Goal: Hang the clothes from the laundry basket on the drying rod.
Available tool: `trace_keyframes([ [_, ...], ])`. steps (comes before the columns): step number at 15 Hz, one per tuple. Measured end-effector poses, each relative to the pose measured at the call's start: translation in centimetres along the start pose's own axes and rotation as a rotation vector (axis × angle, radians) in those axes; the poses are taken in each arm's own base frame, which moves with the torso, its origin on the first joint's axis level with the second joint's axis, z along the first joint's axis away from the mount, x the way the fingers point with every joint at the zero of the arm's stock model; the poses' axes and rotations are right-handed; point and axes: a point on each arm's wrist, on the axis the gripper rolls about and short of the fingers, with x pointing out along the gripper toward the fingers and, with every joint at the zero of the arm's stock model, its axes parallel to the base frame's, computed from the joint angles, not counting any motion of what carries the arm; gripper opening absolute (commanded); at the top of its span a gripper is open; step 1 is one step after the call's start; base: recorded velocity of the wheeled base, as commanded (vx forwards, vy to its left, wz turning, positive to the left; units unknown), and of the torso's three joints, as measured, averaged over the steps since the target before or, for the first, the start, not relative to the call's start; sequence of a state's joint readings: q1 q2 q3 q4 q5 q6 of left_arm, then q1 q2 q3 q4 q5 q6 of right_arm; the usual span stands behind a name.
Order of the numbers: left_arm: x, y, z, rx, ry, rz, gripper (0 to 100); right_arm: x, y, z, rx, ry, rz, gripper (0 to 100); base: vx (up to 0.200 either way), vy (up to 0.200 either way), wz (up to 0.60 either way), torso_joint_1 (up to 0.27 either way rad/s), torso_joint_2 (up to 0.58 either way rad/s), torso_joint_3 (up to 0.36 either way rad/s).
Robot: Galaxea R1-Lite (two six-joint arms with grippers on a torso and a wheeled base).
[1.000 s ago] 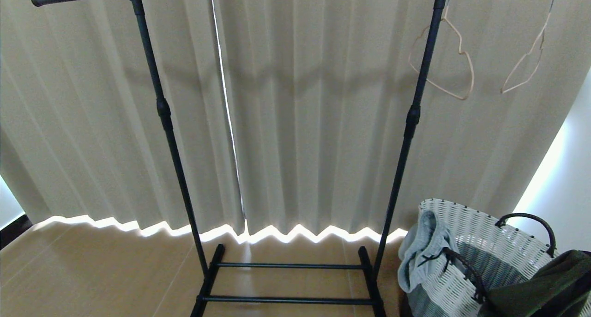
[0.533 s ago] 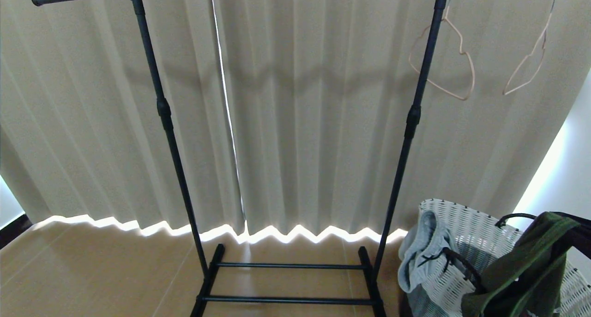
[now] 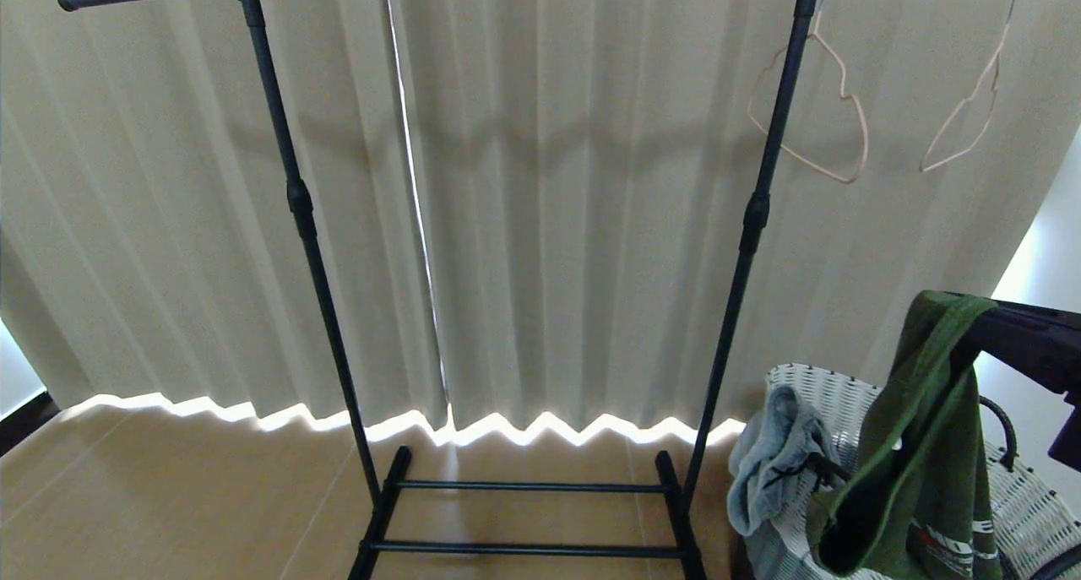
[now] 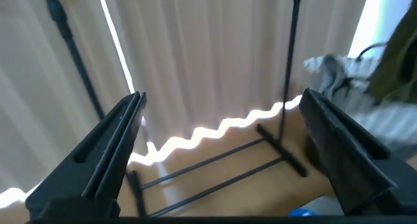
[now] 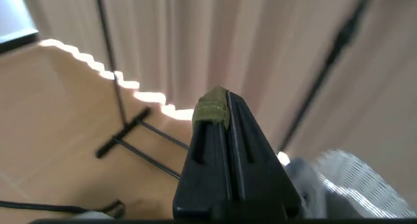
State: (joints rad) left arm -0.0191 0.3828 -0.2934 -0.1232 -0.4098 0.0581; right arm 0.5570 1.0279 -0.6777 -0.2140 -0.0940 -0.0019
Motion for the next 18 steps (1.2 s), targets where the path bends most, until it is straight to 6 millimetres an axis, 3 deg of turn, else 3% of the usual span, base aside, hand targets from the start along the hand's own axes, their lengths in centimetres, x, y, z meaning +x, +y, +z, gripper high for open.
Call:
trace_keyframes([
  [4,3.7,1.4,3.6,-0.048,0.030,-0.089,100,1.4,0.7,2.1,0.004,-0.034,0.096,0,0.000,0.000,0.00,0.000,0.00,0.000],
  [9,9.4,0.3,4.9,-0.060,0.090,-0.279,100,2.6,2.0,4.0,-0.003,-0.069,0.193,0,0.000,0.000,0.00,0.000,0.00,0.000],
  [13,14.0,-3.7,4.1,-0.050,0.165,-0.363,100,3.4,3.2,4.8,-0.009,-0.073,0.244,0,0.000,0.000,0.00,0.000,0.00,0.000],
  [18,18.7,-10.4,2.1,-0.089,0.239,-0.537,100,3.0,4.9,5.4,-0.016,-0.102,0.350,0,0.000,0.000,0.00,0.000,0.00,0.000],
])
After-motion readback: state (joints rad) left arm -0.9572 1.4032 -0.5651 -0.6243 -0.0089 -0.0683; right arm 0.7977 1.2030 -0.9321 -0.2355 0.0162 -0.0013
